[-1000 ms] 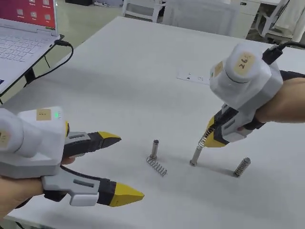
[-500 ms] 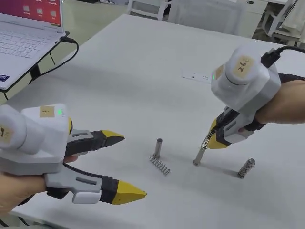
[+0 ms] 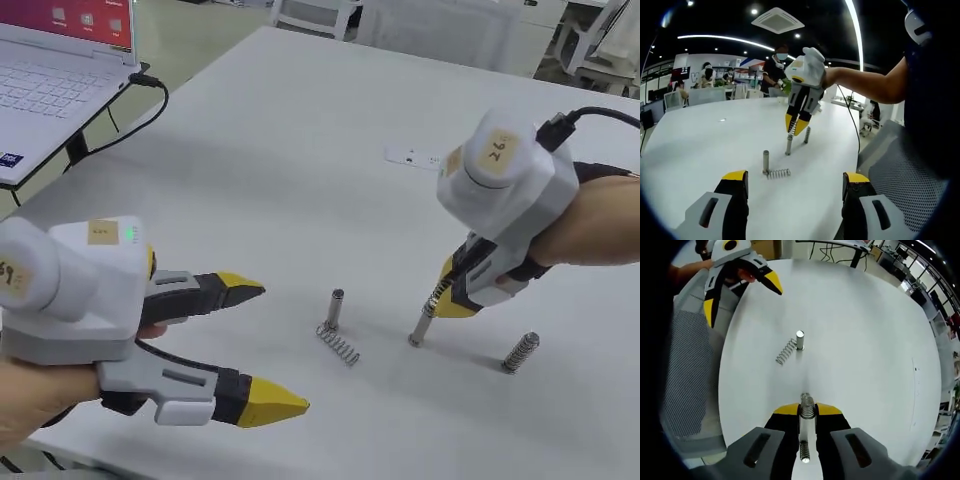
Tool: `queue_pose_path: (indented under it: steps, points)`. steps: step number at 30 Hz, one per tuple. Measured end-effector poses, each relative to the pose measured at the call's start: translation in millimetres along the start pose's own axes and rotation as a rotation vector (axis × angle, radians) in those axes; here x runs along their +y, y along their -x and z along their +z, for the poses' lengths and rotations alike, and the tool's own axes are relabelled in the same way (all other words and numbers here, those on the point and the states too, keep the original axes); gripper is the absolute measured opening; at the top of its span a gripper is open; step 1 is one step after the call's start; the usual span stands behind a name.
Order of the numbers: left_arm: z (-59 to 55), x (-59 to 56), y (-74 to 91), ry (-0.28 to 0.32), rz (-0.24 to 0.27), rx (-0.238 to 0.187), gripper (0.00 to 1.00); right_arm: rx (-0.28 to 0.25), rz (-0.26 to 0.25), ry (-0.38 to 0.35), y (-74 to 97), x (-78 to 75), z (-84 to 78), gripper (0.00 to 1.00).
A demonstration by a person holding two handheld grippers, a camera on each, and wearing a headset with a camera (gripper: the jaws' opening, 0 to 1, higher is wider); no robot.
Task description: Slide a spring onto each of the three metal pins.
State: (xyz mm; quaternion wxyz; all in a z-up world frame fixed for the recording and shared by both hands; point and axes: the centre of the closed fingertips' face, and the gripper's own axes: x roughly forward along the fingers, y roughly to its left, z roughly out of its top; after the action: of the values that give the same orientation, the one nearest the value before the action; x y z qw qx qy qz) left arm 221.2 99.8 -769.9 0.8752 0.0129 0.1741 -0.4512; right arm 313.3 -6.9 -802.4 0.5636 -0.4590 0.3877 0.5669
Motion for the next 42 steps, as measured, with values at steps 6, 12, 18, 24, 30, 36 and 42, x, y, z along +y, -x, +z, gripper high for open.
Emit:
queue_pose_path:
  steps: [6, 12, 18, 24, 30, 36, 42]
  points:
    - [0.0, -0.6, -0.3, -0.003, -0.003, 0.002, 0.72, 0.019, 0.003, 0.009, -9.5, 2.6, -0.6, 0.09]
    - [0.2, -0.5, 0.1, -0.005, -0.001, 0.003, 0.72, 0.041, 0.011, 0.007, -18.9, 4.4, -4.8, 0.09]
    - [0.3, -0.2, 0.4, -0.007, 0.002, 0.005, 0.71, 0.046, 0.020, 0.004, -27.2, 4.0, -8.0, 0.09]
    - [0.0, 0.0, 0.7, -0.007, 0.006, 0.008, 0.71, 0.055, 0.022, 0.002, -35.3, 3.5, -11.6, 0.09]
    - [0.0, -0.1, 1.0, -0.008, 0.009, 0.008, 0.71, 0.063, 0.028, -0.001, -40.9, 4.2, -14.4, 0.09]
    - [1.1, 0.6, 1.2, -0.008, 0.013, 0.001, 0.70, 0.062, 0.036, -0.012, -42.1, 4.3, -15.8, 0.09]
    - [1.3, 0.7, 0.8, -0.008, 0.011, -0.001, 0.70, 0.065, 0.038, -0.014, -43.5, 4.9, -17.0, 0.10]
